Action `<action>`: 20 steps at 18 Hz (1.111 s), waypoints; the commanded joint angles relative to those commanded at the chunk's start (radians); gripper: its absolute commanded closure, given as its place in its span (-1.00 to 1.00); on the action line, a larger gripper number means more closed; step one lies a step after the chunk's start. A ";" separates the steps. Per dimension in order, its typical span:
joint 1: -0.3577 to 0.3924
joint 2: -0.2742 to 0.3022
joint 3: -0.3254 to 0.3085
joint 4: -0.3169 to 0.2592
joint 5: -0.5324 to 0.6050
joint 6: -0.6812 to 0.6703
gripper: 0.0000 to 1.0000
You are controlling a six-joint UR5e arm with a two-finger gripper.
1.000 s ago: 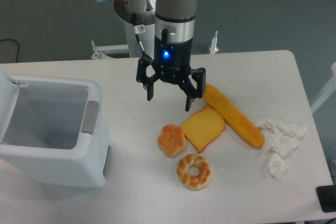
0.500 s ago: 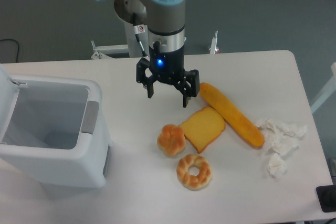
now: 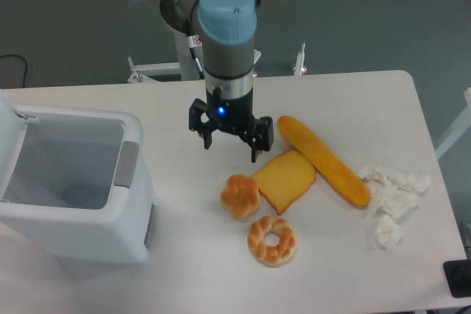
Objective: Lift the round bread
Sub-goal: 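Lower the open gripper toward the round bun beside the cheese slice, then reposition the gripper over the round bun and descend onto it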
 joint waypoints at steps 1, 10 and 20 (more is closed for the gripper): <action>0.000 -0.012 0.000 0.002 0.000 -0.003 -1.00; 0.032 -0.081 -0.002 -0.014 0.032 -0.052 -1.00; 0.034 -0.143 0.012 -0.011 0.026 -0.198 -1.00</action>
